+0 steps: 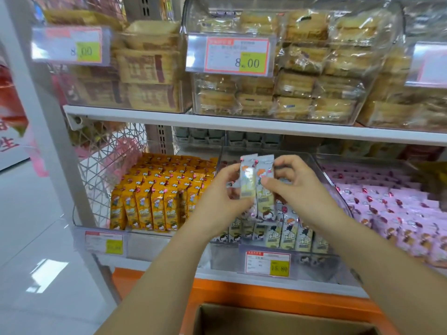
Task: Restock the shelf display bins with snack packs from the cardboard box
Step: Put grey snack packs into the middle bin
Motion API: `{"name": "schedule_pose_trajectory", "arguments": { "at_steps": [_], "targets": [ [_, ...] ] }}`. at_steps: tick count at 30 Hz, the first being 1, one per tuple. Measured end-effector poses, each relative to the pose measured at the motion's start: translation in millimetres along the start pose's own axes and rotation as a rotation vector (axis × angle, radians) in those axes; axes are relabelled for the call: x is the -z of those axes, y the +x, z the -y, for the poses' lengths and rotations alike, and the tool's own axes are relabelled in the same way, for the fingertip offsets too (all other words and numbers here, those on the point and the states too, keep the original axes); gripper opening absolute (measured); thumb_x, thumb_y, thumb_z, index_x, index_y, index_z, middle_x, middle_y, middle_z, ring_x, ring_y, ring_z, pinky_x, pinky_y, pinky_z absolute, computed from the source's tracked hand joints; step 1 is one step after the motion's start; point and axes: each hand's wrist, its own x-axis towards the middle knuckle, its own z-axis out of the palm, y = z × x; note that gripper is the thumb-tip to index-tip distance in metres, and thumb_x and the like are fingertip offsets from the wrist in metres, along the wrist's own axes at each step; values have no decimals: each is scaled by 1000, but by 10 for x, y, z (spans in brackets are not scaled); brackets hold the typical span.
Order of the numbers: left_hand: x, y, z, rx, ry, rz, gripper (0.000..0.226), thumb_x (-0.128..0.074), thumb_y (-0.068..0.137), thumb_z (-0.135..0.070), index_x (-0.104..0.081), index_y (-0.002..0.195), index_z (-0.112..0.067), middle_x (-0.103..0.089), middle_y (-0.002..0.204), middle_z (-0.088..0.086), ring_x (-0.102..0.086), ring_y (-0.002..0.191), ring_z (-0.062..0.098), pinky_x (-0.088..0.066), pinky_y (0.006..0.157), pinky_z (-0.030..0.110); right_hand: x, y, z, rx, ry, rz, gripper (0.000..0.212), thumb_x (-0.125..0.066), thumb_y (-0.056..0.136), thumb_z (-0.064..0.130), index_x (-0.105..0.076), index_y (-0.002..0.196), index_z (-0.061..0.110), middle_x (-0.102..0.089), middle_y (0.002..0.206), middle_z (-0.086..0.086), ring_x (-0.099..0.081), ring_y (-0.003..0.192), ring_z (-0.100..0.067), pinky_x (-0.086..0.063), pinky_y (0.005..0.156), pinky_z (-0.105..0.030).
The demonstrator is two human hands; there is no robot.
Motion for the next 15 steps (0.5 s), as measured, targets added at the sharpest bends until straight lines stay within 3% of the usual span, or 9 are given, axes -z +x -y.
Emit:
{"name": "schedule_pose_trajectory", "arguments": {
  "at_steps": [2,8,11,15],
  "targets": [
    [-43,3,58,23,247,-41,65,-68,85,-6,-37,138,-27,-57,119,-12,-62,95,5,-56,81,29,13,22,-49,21,-128,55,28,-71,83,19,-48,93,32,-60,102,1,-63,89,-13,-50,80,-28],
    [-155,39,120,40,739,-90,82,-63,89,-10,-11,150,-26,-37,145,9,-53,117,25,-47,90,35,44,77,-242,-21,-155,172,35,-76,79,17,-50,100,27,-60,91,3,-58,78,-5,-48,70,-14],
    [-214,62,127,98,962,-27,67,-59,91,-5,-23,145,-23,-36,141,17,-53,114,31,-46,87,38,46,88,-318,-7,-275,220,43,-75,80,13,-47,106,33,-55,83,5,-55,62,-1,-46,66,-21],
    [-235,135,161,138,1047,23,58,-59,88,0,-35,137,-20,-56,112,17,-53,112,32,-45,85,38,-2,71,-385,31,-435,194,39,-77,78,13,-46,94,31,-52,79,5,-54,67,-12,-48,69,-31]
  ]
}}
